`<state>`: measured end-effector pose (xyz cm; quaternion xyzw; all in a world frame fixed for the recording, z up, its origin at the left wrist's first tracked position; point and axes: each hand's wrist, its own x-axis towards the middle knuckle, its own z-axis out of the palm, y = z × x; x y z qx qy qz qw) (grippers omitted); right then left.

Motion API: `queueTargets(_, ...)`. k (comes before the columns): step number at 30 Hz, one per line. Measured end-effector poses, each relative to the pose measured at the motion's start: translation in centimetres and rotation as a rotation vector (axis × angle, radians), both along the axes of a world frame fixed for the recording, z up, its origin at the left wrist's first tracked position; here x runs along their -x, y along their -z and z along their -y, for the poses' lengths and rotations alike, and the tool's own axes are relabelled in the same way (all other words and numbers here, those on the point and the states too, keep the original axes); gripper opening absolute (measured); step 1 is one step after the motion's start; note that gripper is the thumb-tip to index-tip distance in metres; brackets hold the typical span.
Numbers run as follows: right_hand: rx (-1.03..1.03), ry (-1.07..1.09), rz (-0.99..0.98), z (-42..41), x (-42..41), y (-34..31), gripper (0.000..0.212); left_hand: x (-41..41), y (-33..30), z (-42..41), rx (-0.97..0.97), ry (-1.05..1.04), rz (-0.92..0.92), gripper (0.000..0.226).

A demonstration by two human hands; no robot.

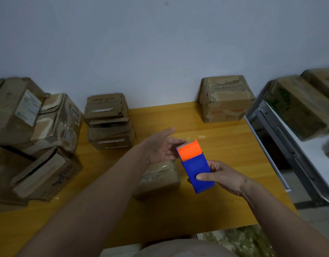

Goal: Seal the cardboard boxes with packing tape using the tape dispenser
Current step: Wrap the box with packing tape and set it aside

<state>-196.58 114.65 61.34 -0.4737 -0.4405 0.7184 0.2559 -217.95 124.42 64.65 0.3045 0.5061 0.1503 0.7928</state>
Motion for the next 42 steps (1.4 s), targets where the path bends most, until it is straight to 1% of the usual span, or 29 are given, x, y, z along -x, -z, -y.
queueTargets(2,0.013,-0.003,0.006,0.1,0.2,-0.2,0.03,-0.2,0.1,0.2,-0.002,-0.011,-0.024,0.044)
queueTargets(5,0.028,-0.01,0.027,0.2,0.5,-0.6,0.038,-0.6,0.9,0.3,-0.093,-0.067,-0.125,0.012)
queueTargets(6,0.035,-0.007,0.026,0.3,0.7,-0.9,0.039,-0.7,1.2,0.3,-0.133,-0.089,-0.172,0.006)
queueTargets(9,0.067,0.048,0.035,0.8,1.6,-1.5,0.026,-0.6,2.3,0.1,-0.245,-0.09,-0.342,0.008)
queueTargets(11,0.075,0.069,0.066,1.5,2.2,-1.6,0.015,-0.6,3.1,0.1,-0.277,-0.075,-0.447,0.014)
queueTargets(12,0.077,0.069,0.095,1.9,2.4,-1.6,0.012,-0.7,3.4,0.2,-0.277,-0.084,-0.48,0.015)
queueTargets(14,0.102,0.062,0.176,3.2,2.6,-1.4,0.015,-0.7,3.8,0.5,-0.273,-0.116,-0.513,0.005)
queueTargets(16,0.159,0.061,0.225,4.7,2.6,-1.1,0.019,-0.7,4.4,0.7,-0.297,-0.125,-0.53,0.003)
queueTargets(17,0.18,0.062,0.213,5.2,2.8,-1.0,0.018,-0.7,4.6,0.8,-0.313,-0.113,-0.535,0.004)
queueTargets(18,0.198,0.067,0.208,5.6,3.0,-0.9,0.018,-0.7,4.9,0.9,-0.327,-0.097,-0.539,0.01)
queueTargets(20,0.222,0.09,0.237,6.0,3.7,-0.8,0.027,-1.0,5.8,1.1,-0.354,-0.047,-0.573,0.02)
queueTargets(22,0.248,0.096,0.277,6.0,4.4,-0.7,0.036,-1.1,6.7,1.1,-0.401,-0.01,-0.659,0.024)
queueTargets(24,0.266,0.134,0.285,5.5,4.9,-0.6,0.035,-1.0,7.2,0.8,-0.469,0.002,-0.751,0.024)
queueTargets(26,0.274,0.162,0.293,4.9,5.2,-0.6,0.034,-0.9,7.4,0.5,-0.524,-0.001,-0.754,0.023)
queueTargets(31,0.297,0.167,0.359,3.9,6.0,-0.3,0.039,-1.0,7.9,-0.1,-0.571,0.043,-0.753,0.021)
queueTargets(36,0.327,0.16,0.368,3.5,6.3,0.0,0.042,-1.0,9.3,-0.5,-0.564,0.062,-0.769,0.022)
queueTargets(39,0.353,0.178,0.364,3.1,6.4,0.1,0.04,-0.8,10.2,-0.7,-0.555,0.08,-0.779,0.021)
queueTargets(41,0.361,0.189,0.348,2.8,6.2,0.1,0.033,-0.8,11.0,-1.3,-0.502,0.096,-0.789,0.029)
queueTargets(42,0.362,0.187,0.341,2.6,6.1,0.1,0.03,-0.9,11.1,-1.6,-0.447,0.107,-0.813,0.038)
